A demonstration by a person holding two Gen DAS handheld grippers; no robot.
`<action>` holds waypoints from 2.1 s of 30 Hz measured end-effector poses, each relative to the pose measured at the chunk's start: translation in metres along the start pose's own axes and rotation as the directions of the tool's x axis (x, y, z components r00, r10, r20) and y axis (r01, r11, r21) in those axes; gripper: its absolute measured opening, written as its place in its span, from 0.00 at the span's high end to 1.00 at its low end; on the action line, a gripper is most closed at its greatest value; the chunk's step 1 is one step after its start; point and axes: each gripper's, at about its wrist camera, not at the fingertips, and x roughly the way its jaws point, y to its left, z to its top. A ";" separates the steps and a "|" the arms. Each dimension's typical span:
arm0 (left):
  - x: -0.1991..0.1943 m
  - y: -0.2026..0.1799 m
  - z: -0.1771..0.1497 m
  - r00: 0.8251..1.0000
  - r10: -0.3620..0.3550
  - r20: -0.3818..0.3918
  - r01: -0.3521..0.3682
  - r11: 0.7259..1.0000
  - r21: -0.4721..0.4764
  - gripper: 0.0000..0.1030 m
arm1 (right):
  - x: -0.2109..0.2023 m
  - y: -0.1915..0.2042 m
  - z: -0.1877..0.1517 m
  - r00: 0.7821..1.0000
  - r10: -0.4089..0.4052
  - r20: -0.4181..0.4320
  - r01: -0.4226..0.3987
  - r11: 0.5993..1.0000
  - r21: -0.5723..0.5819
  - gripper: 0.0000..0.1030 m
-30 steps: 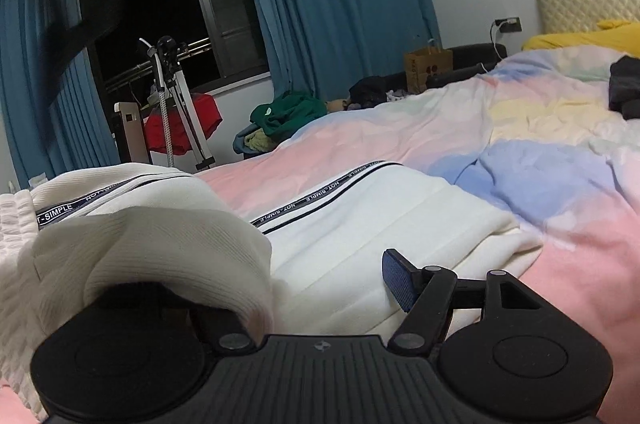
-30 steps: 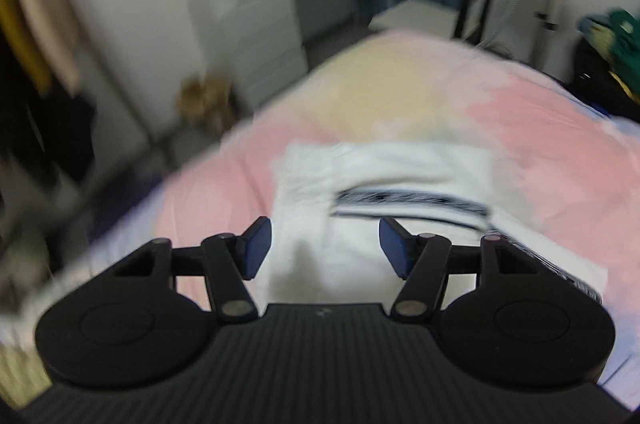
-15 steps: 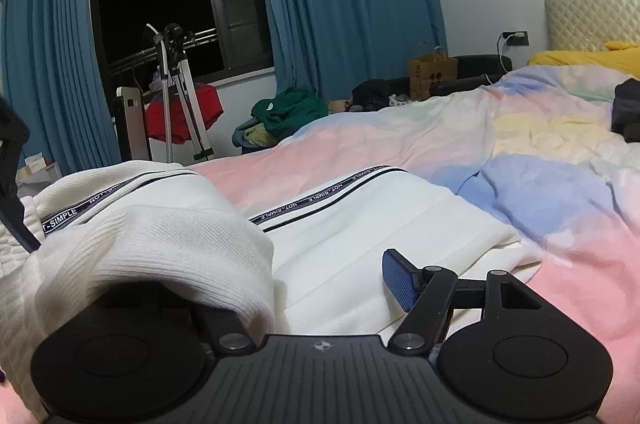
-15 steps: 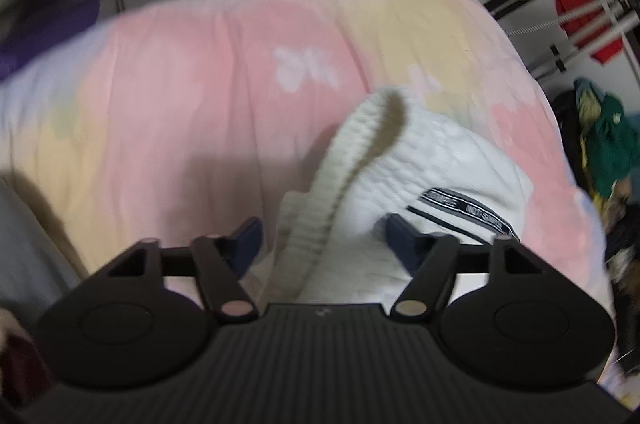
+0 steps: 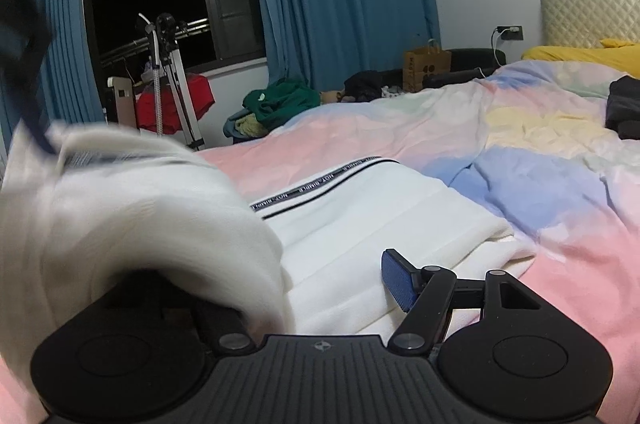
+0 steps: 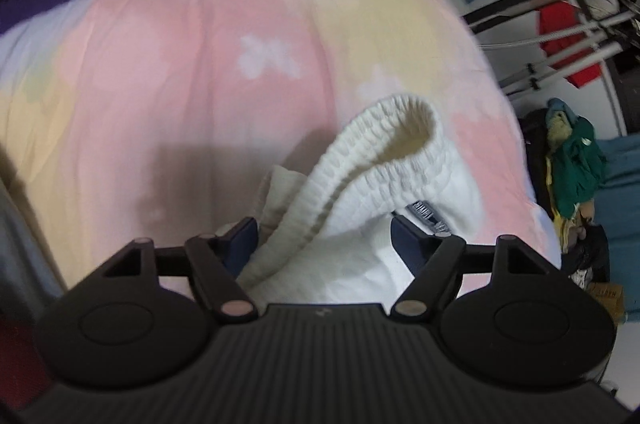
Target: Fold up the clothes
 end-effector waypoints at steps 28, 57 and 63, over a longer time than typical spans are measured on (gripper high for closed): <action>0.014 0.016 -0.004 0.997 0.070 -0.046 -0.073 0.994 -0.076 0.31 | 0.054 -0.139 -0.370 0.887 -0.253 0.386 -0.431 -0.157 0.889 0.27; -0.022 0.025 0.000 0.976 0.200 -0.081 -0.208 0.972 -0.107 0.17 | 0.072 -0.069 -0.367 0.722 -0.229 0.653 -0.690 -0.162 0.706 0.16; -0.025 0.034 0.001 0.978 0.185 -0.098 -0.201 0.958 -0.202 0.17 | 0.072 -0.070 -0.367 0.706 -0.231 0.669 -0.706 -0.170 0.687 0.15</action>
